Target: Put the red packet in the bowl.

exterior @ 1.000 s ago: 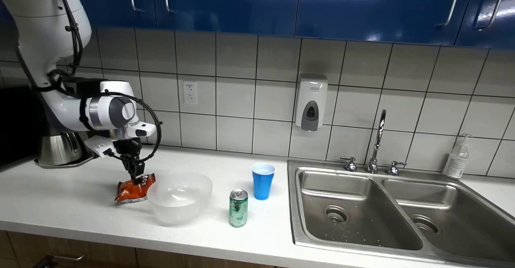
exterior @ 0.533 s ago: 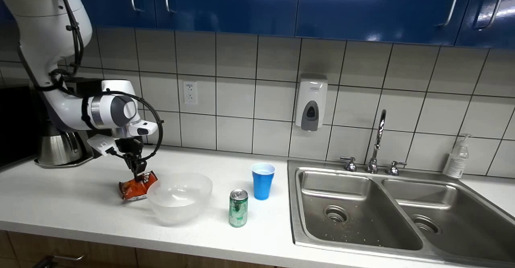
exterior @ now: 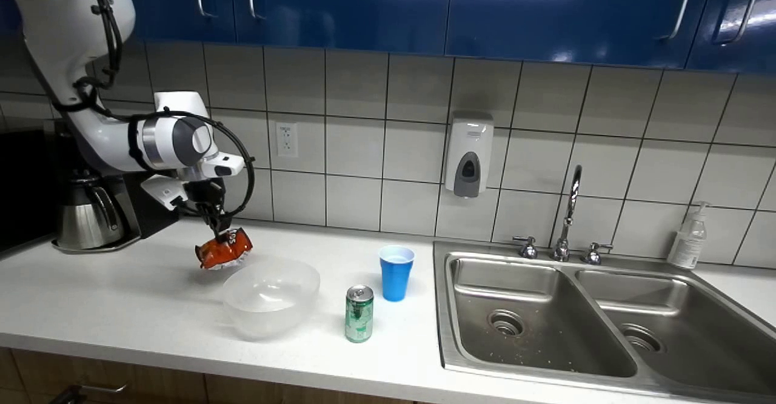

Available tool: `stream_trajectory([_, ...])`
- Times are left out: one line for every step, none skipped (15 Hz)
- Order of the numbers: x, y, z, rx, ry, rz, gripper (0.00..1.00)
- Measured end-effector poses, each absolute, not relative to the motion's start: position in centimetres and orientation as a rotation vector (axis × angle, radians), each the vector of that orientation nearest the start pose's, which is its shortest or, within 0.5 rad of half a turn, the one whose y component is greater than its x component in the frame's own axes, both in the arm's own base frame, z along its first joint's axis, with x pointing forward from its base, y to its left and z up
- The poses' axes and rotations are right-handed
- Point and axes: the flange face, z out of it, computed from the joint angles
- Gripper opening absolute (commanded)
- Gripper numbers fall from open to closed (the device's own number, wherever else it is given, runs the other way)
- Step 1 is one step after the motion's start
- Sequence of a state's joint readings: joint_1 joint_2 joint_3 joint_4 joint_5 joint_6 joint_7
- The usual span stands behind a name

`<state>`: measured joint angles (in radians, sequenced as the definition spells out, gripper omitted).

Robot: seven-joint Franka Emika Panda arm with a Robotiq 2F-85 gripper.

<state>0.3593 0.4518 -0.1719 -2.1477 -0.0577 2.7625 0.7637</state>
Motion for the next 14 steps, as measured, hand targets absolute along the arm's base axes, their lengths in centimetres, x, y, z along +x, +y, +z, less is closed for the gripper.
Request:
stream_trajectory([57.5,10.9,21.4,-3.036,0.776,-0.326,0.00])
stream_trajectory([57.3,10.6,22.1,-3.031,0.774,-0.345,0.00])
stream_trajectory([57.2,10.2,22.7,-3.027,0.773,-0.363,0.00])
stream_trajectory([56.9,9.8,23.1,-3.024,0.774,-0.377,0.00])
stream_trajectory([56.5,9.3,23.6,-3.019,0.777,-0.391,0.00])
stream_trajectory([56.2,8.8,23.9,-3.016,0.780,-0.405,0.00])
stream_trajectory([55.7,8.1,24.3,-3.011,0.785,-0.418,0.00])
stream_trajectory([55.2,7.5,24.5,-3.008,0.792,-0.427,0.00])
stream_trajectory([54.7,6.7,24.7,-3.004,0.802,-0.435,0.00])
stream_trajectory([54.2,6.0,24.9,-2.999,0.814,-0.441,0.00])
stream_trajectory([53.6,5.2,25.0,-2.996,0.825,-0.446,0.00])
stream_trajectory([53.1,4.3,25.0,-2.995,0.837,-0.448,0.00])
stream_trajectory([52.5,3.4,25.0,-2.995,0.848,-0.450,0.00])
stream_trajectory([52.0,2.6,24.9,-2.995,0.864,-0.448,0.00])
